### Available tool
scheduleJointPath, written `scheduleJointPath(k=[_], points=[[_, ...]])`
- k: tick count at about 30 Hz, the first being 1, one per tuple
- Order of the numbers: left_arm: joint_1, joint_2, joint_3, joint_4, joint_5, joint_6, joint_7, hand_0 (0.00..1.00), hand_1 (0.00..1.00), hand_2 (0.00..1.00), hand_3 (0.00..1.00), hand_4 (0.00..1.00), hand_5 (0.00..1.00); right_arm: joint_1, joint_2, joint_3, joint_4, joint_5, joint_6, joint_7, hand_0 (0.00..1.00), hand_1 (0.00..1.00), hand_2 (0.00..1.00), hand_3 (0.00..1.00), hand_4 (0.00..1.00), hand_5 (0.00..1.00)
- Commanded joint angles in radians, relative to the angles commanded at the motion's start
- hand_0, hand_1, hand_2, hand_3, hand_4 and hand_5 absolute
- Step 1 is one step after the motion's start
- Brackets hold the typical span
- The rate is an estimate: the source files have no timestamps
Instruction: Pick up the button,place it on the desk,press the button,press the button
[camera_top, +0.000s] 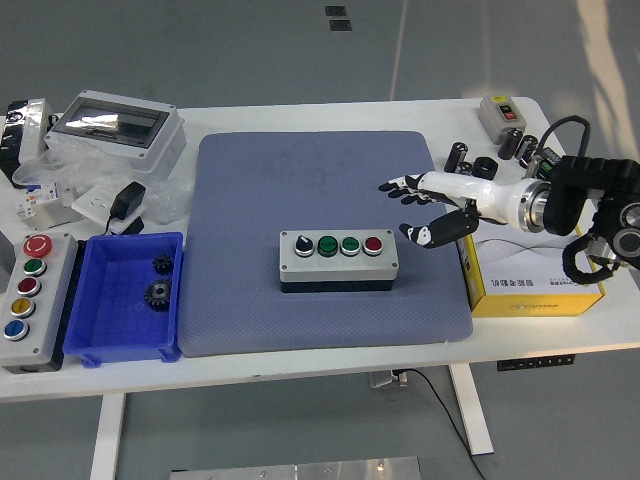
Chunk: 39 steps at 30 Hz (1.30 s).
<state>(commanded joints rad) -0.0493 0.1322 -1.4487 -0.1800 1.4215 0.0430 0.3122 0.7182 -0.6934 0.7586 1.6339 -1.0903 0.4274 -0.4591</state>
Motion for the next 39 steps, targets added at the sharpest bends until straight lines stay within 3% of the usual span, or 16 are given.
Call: scheduleJointPath(k=[1, 2, 7, 8, 19, 20, 39], points=[[0.0, 0.0, 0.001, 0.0, -0.001, 0.0, 0.0, 0.619, 0.522, 0.527, 0.584, 0.595, 0.224, 0.005, 0.003, -0.004, -0.002, 0.003, 0.016, -0.003, 0.333, 0.476, 0.611, 0.907, 0.375, 0.008], [0.001, 0.001, 0.002, 0.0, -0.003, 0.0, 0.001, 0.619, 0.521, 0.527, 0.584, 0.595, 0.225, 0.011, 0.007, -0.008, -0.004, 0.006, 0.028, -0.006, 0.016, 0.131, 0.297, 0.792, 0.264, 0.029], [0.002, 0.004, 0.001, 0.0, -0.002, 0.0, 0.004, 0.619, 0.521, 0.527, 0.584, 0.595, 0.225, 0.04, 0.037, -0.04, -0.039, 0.002, 0.039, -0.016, 0.016, 0.131, 0.297, 0.792, 0.264, 0.029], [0.001, 0.005, 0.001, 0.0, -0.001, 0.0, 0.005, 0.619, 0.521, 0.527, 0.584, 0.594, 0.224, 0.047, 0.047, -0.051, -0.054, -0.001, 0.037, -0.018, 0.011, 0.101, 0.243, 0.801, 0.237, 0.051], [-0.004, 0.008, -0.001, 0.0, 0.007, -0.003, 0.007, 0.619, 0.521, 0.526, 0.583, 0.593, 0.224, 0.086, 0.138, -0.139, -0.162, -0.022, 0.011, -0.024, 0.012, 0.094, 0.232, 0.807, 0.211, 0.042], [-0.004, 0.008, -0.001, 0.0, 0.007, -0.003, 0.007, 0.619, 0.521, 0.527, 0.584, 0.593, 0.221, 0.087, 0.142, -0.142, -0.166, -0.023, 0.009, -0.024, 0.013, 0.092, 0.229, 0.839, 0.205, 0.046], [-0.006, 0.006, 0.002, 0.0, 0.004, -0.003, 0.004, 0.618, 0.521, 0.526, 0.584, 0.593, 0.221, 0.091, 0.179, -0.206, -0.232, -0.05, -0.052, -0.01, 0.008, 0.082, 0.21, 0.828, 0.199, 0.067]])
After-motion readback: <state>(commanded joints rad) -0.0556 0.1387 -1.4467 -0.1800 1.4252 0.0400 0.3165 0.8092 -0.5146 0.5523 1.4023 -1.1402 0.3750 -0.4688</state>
